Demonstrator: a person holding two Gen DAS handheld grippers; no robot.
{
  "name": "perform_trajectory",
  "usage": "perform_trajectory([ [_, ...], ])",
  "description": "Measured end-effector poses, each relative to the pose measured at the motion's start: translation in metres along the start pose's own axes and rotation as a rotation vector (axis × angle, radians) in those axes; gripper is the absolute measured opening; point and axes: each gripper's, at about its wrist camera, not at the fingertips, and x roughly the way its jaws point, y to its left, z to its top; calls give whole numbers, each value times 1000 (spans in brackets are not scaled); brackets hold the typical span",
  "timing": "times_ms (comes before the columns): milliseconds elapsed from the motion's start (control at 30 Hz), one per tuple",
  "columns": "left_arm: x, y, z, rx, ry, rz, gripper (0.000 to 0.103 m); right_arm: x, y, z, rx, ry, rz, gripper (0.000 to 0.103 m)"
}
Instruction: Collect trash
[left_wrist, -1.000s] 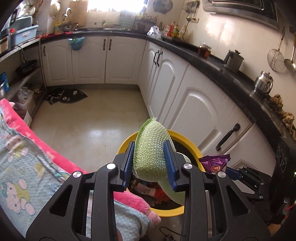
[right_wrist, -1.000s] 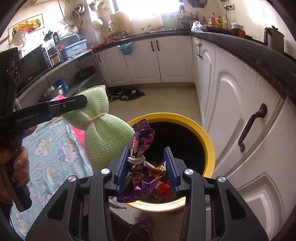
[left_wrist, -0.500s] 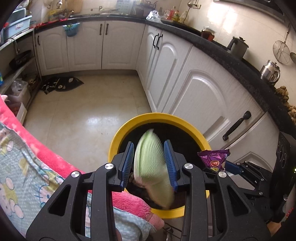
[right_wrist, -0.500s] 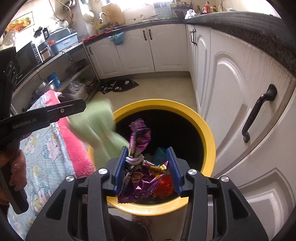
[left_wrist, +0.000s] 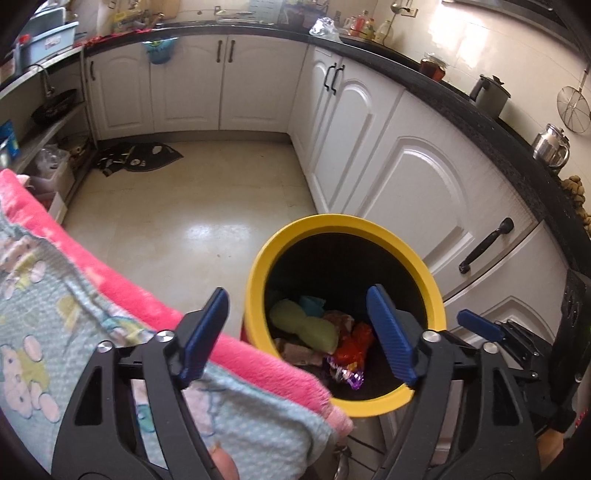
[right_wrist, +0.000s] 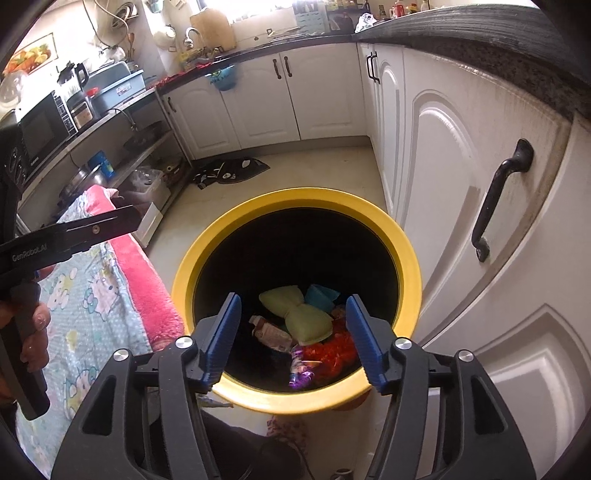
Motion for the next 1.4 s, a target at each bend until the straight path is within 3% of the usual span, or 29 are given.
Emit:
perform_trajectory([
  [233,-28,12,-7,-15,-15,61,92,-17,17,-3,-3,-32,0,71],
  [800,-122,33,-57,-51,-170,206,92,-74,76,-26,-36,-169,12,95],
  [1400,-198,35,-132,-95,-380,328,92,-139,117,-83,-103,-360,12,97],
])
